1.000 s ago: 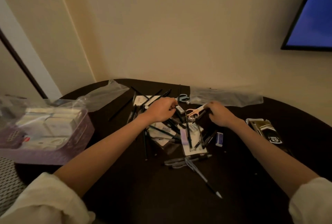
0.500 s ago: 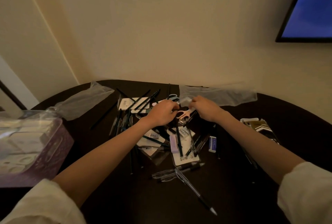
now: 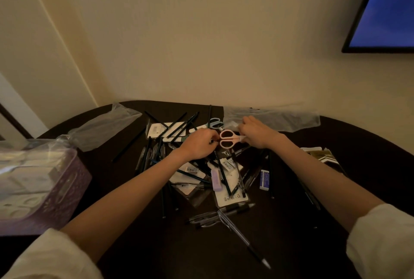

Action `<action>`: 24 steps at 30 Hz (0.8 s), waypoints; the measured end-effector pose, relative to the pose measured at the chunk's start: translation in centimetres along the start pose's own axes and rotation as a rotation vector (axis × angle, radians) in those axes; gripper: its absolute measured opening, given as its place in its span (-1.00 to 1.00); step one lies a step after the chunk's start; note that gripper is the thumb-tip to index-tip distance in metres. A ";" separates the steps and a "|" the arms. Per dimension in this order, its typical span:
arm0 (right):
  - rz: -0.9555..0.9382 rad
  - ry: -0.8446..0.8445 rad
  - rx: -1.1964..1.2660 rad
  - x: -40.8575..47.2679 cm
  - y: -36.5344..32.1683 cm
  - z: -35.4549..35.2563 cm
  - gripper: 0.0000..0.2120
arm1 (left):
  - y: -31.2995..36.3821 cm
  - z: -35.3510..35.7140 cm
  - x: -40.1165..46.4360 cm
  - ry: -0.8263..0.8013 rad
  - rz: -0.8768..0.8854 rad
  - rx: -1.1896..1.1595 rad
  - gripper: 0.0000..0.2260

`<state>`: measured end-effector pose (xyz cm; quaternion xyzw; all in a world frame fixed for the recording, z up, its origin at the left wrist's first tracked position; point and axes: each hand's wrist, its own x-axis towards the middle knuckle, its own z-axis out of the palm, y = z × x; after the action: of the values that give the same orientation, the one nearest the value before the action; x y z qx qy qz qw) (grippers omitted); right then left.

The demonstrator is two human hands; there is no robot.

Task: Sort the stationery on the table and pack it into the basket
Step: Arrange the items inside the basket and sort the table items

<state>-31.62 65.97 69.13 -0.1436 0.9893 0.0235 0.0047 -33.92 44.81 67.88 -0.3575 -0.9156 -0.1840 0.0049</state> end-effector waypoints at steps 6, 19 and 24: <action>0.083 0.095 0.276 -1.9 -0.6 -1.1 -0.83 | -1.0 -0.9 -1.1 0.027 -0.077 -0.055 -0.68; -0.069 0.360 0.792 -6.6 -8.1 -2.7 -0.89 | 1.6 -3.4 -6.3 -0.007 0.045 -0.340 -0.89; 0.275 0.450 0.750 -9.4 -11.8 -0.7 -0.75 | 1.3 -2.4 -10.6 0.181 -0.161 -0.378 -0.91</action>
<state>-19.27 57.32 69.44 -0.0009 0.9157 -0.3677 -0.1620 -25.48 37.99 69.09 -0.2598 -0.8863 -0.3834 0.0053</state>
